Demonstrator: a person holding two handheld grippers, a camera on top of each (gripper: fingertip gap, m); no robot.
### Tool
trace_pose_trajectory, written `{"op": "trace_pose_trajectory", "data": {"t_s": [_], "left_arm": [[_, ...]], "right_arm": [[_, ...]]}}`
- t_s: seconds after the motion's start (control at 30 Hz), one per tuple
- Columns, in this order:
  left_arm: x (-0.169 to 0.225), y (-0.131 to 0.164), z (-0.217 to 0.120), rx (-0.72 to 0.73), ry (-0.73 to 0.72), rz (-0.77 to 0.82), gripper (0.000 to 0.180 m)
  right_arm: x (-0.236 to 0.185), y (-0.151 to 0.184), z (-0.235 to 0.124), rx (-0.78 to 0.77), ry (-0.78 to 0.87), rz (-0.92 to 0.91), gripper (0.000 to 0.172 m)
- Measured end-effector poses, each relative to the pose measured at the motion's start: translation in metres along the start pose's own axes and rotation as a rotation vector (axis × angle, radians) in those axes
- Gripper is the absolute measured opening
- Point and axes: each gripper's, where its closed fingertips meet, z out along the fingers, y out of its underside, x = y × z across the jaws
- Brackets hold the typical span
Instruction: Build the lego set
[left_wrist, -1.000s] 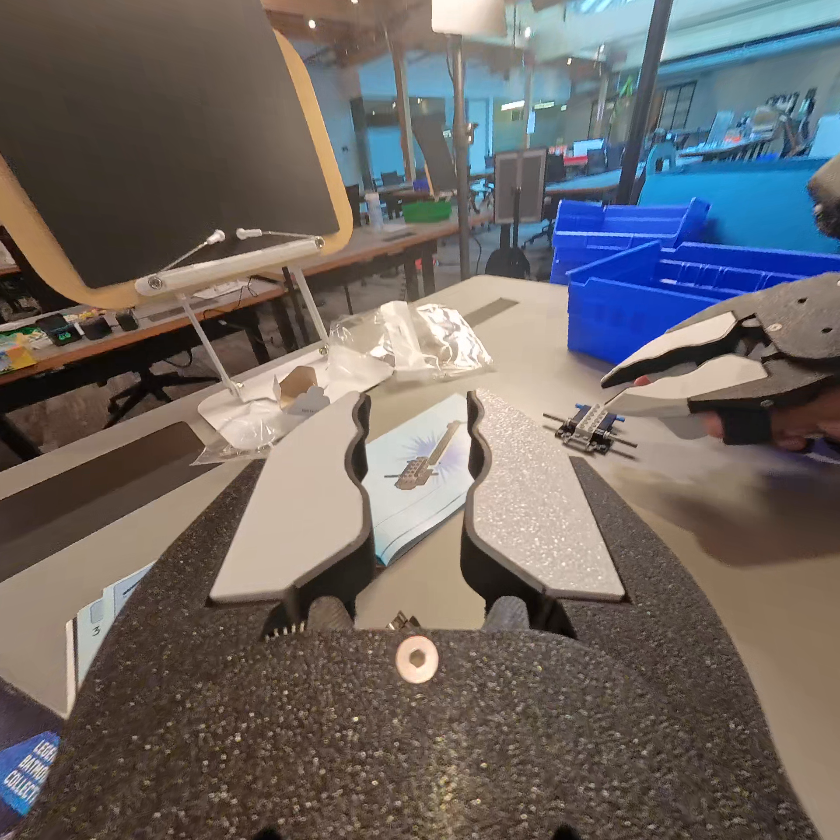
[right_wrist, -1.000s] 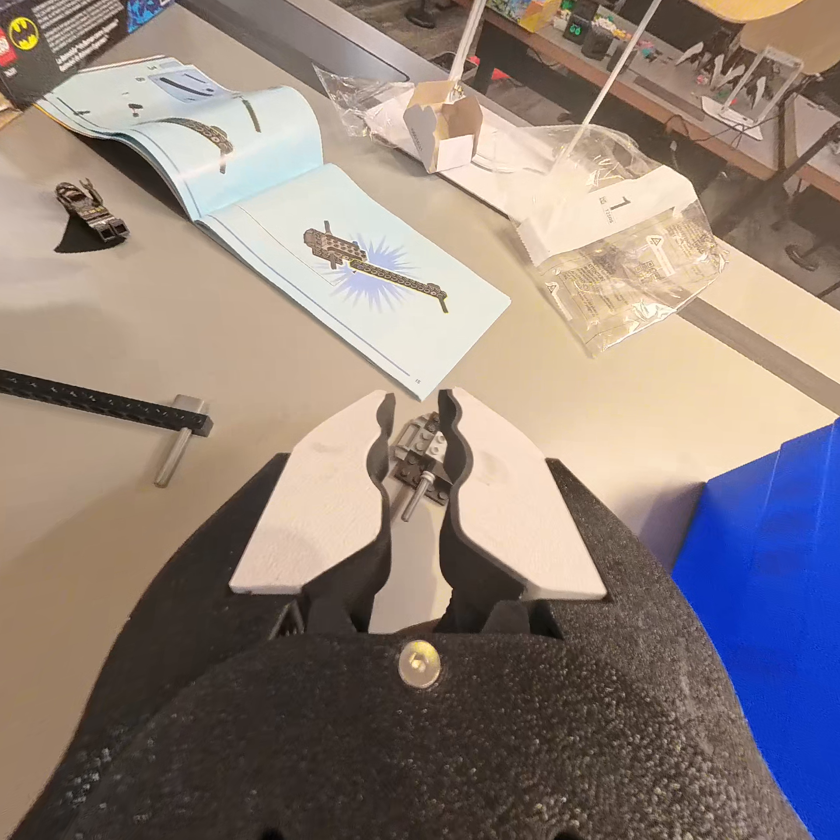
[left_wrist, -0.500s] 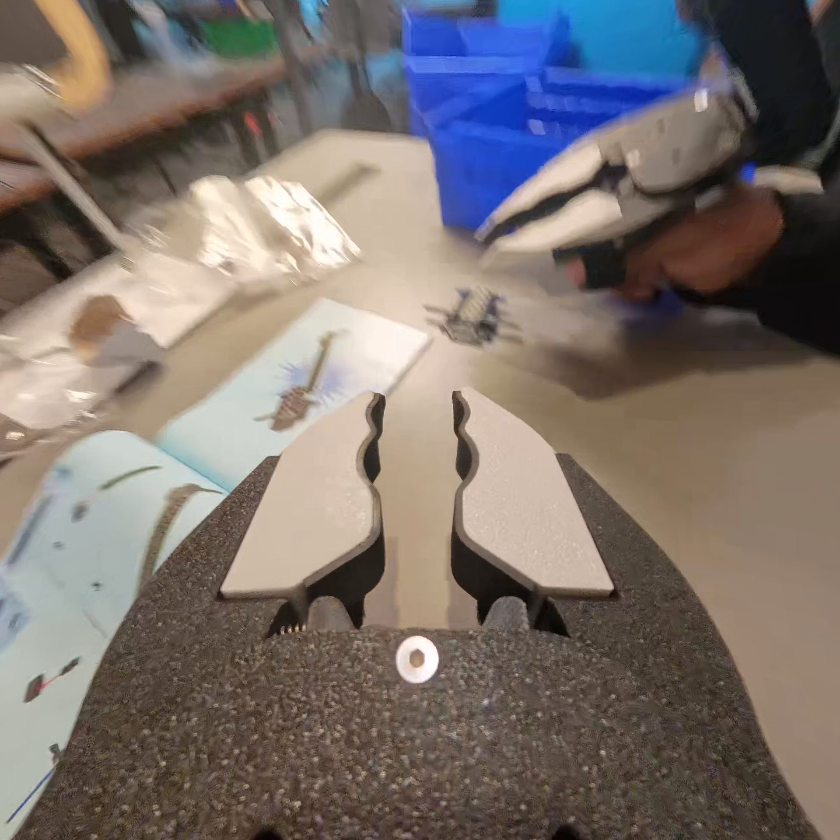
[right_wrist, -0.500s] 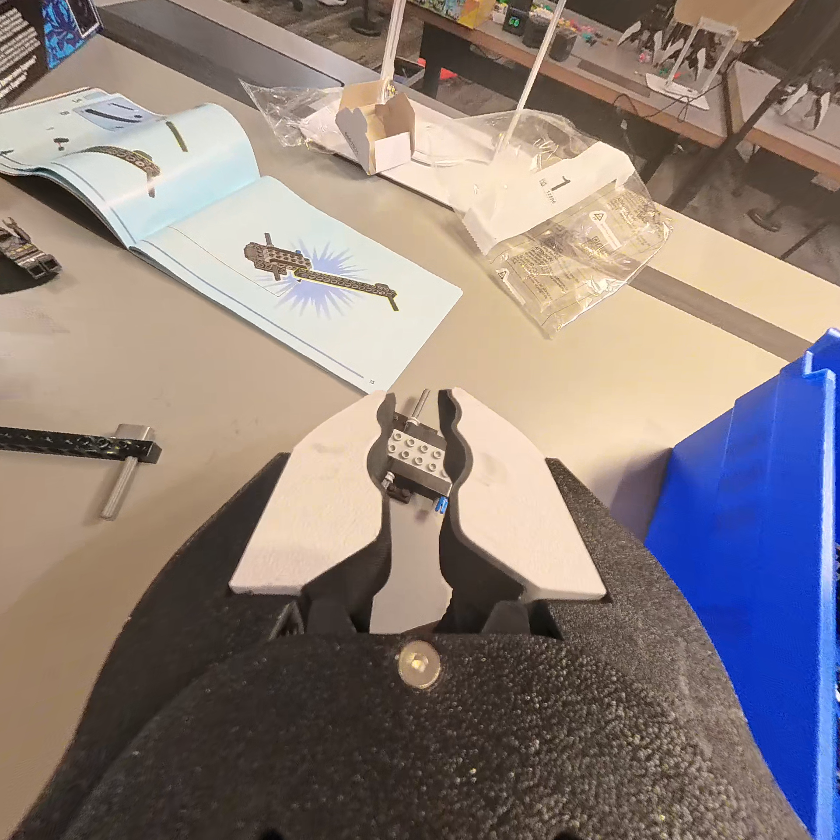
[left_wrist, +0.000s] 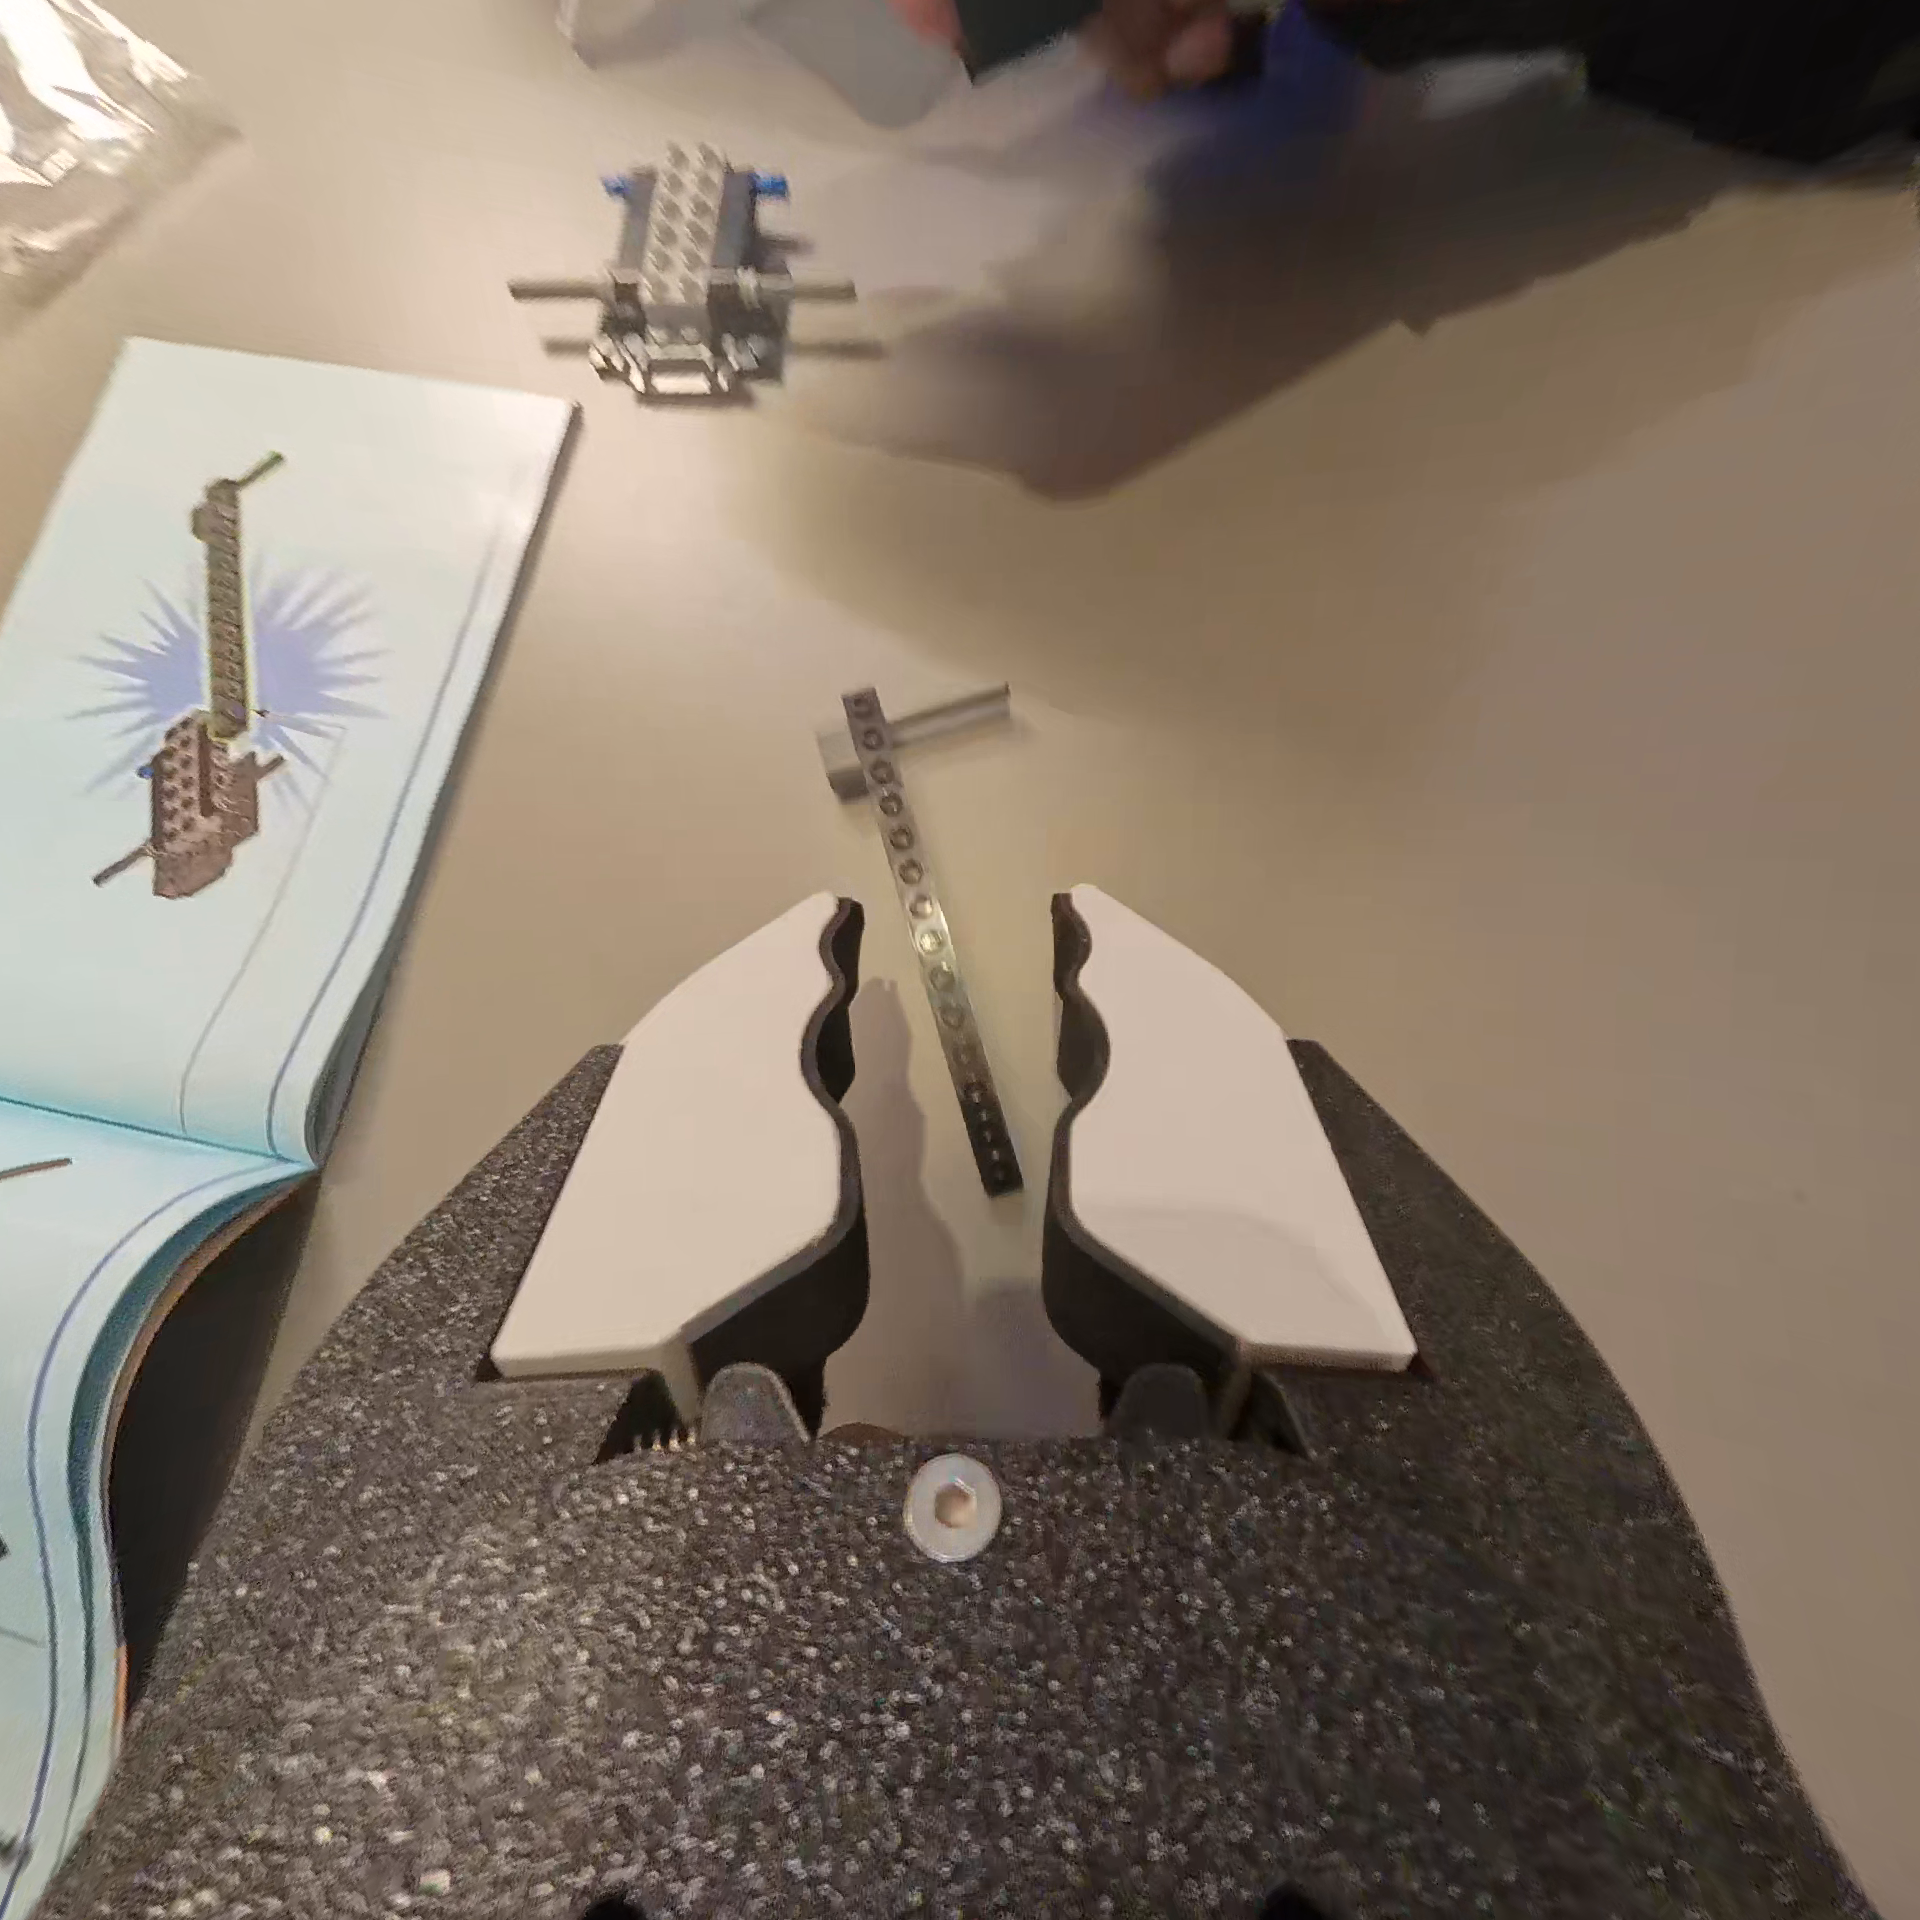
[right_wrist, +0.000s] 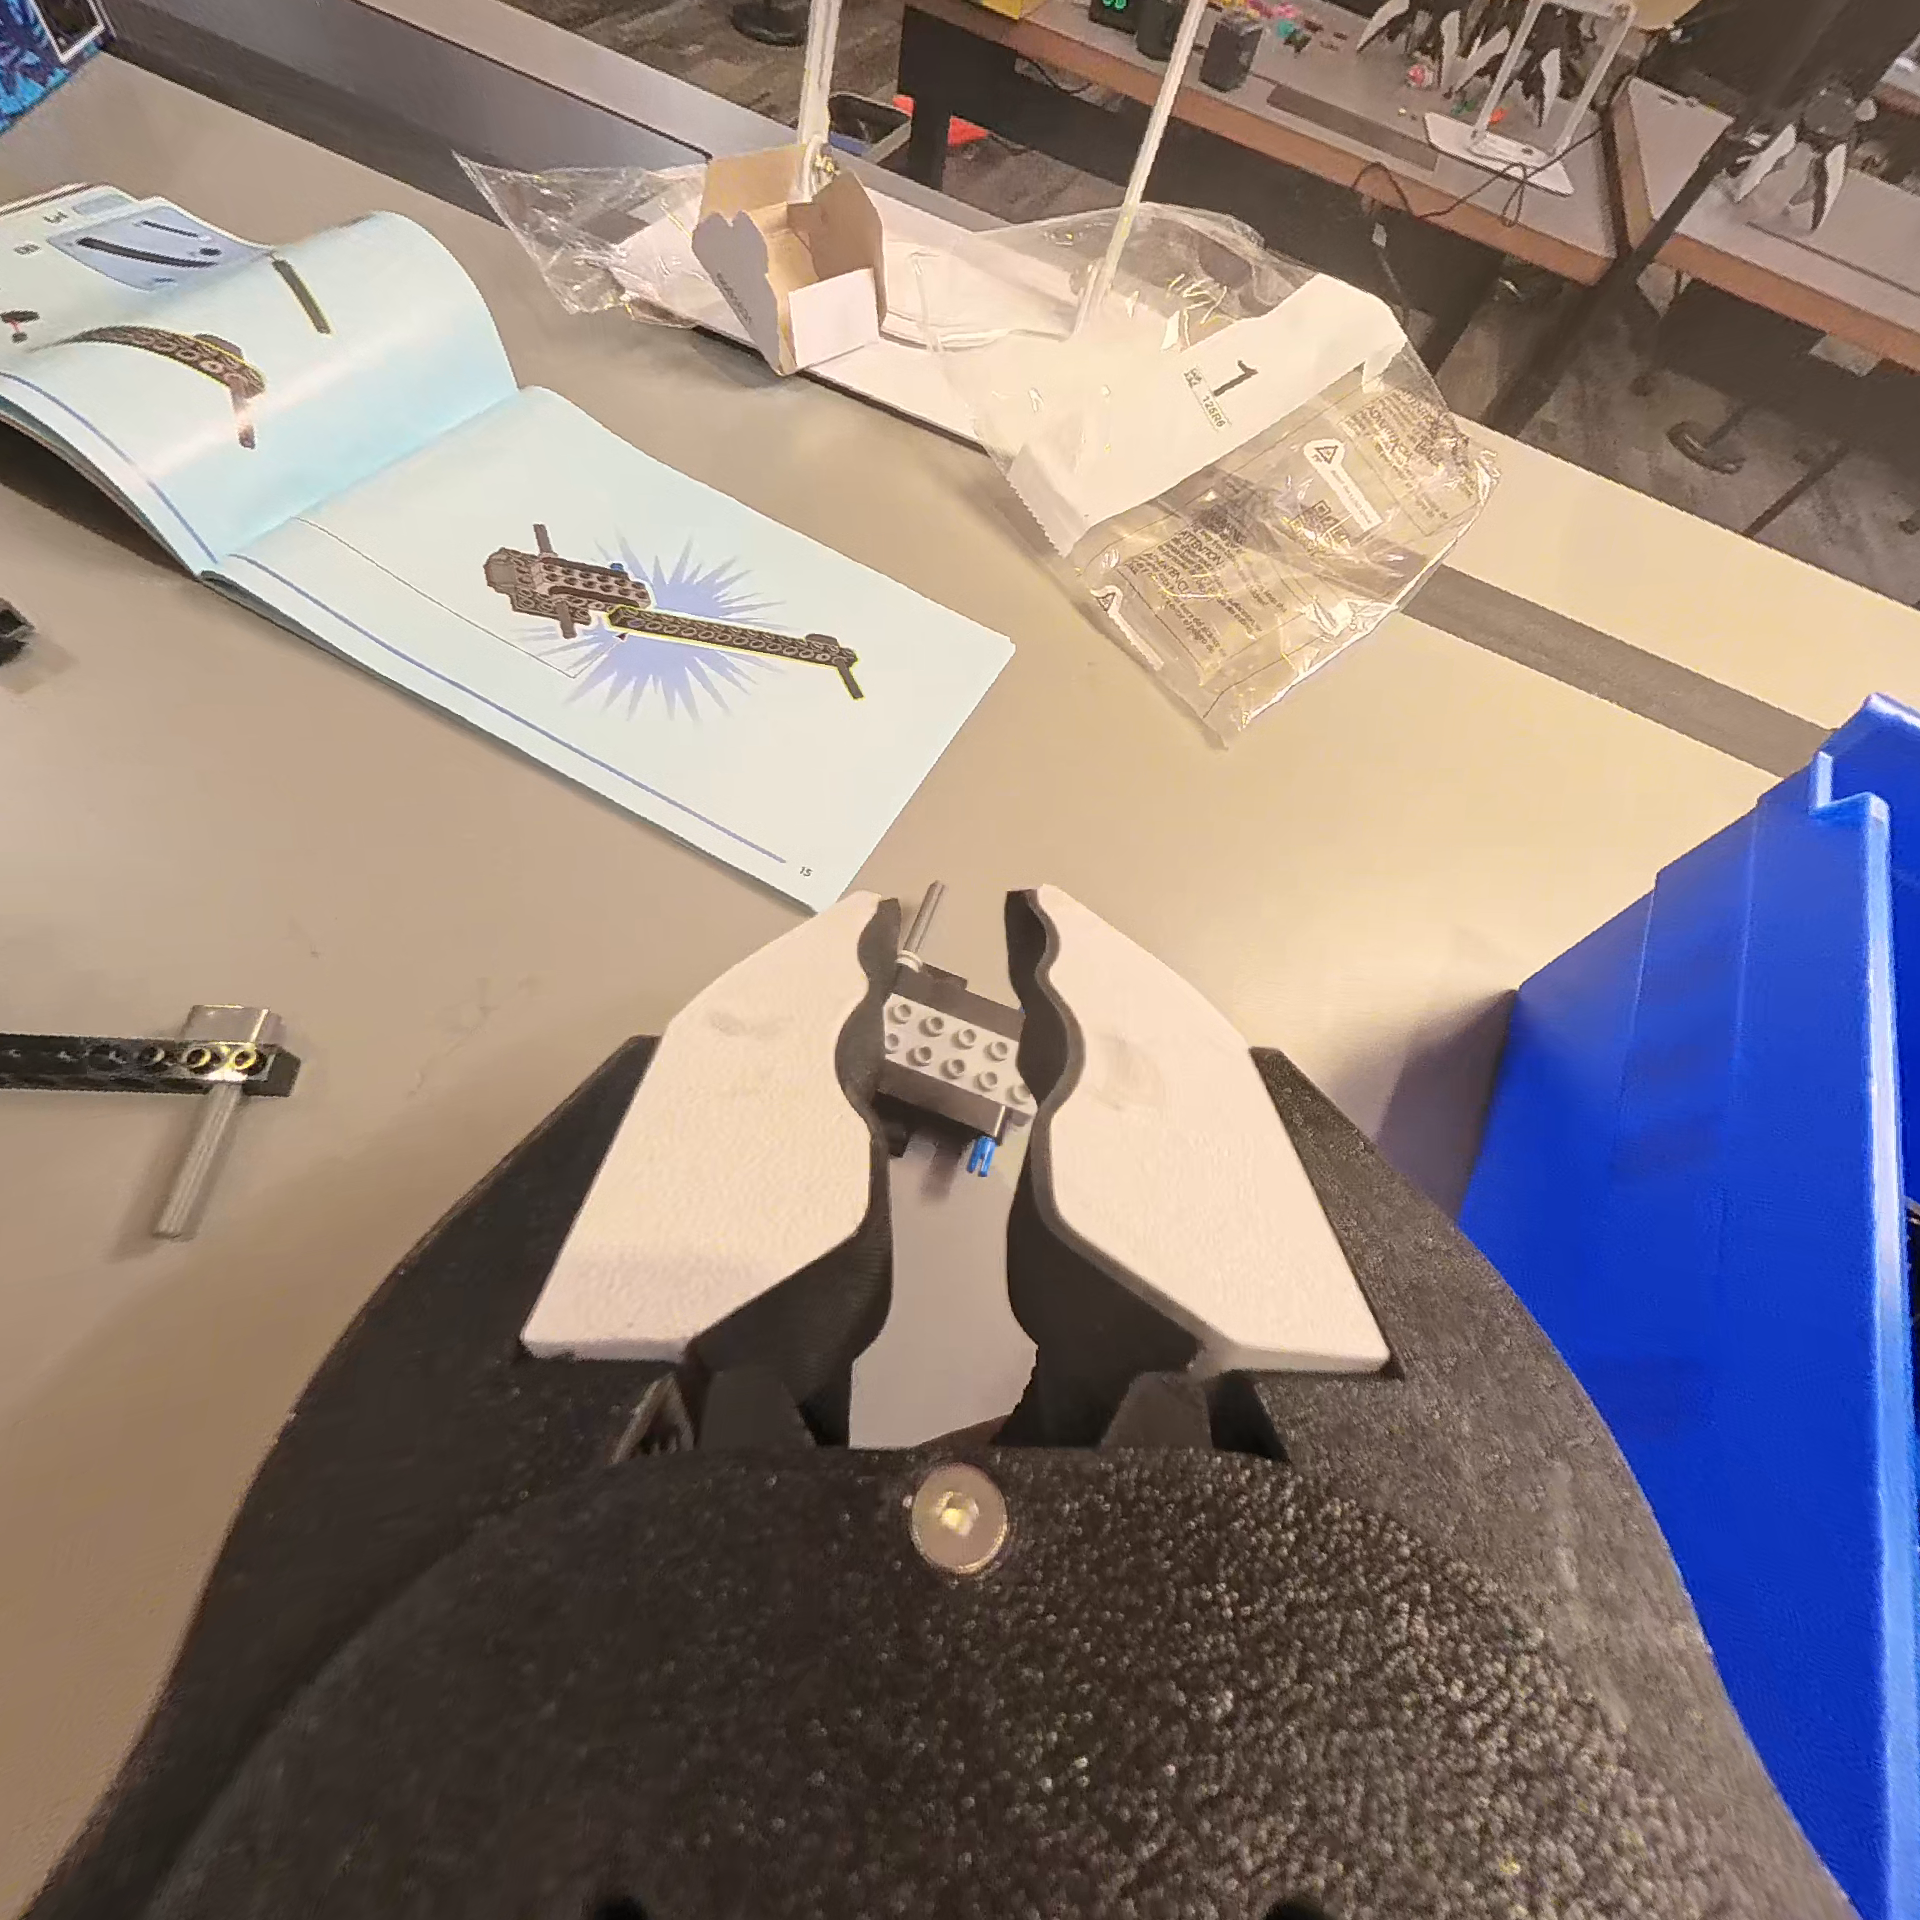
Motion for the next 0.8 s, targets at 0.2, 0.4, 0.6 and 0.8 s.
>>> {"op": "trace_pose_trajectory", "data": {"t_s": [0.2, 0.4, 0.6, 0.8], "left_arm": [[0.01, 0.032, -0.01, -0.186, 0.022, 0.043, 0.036], [0.015, 0.04, -0.005, -0.228, 0.053, 0.036, 0.032], [0.013, 0.044, 0.001, -0.251, 0.048, 0.032, 0.012], [0.014, 0.043, 0.002, -0.253, 0.039, 0.05, 0.009]], "right_arm": [[0.008, 0.003, 0.005, -0.021, 0.052, 0.047, 0.04], [0.0, 0.012, 0.013, -0.073, 0.013, 0.063, 0.043], [-0.008, 0.015, 0.013, -0.093, -0.004, 0.013, 0.043], [-0.003, 0.025, 0.013, -0.15, 0.019, 0.002, 0.043]]}}
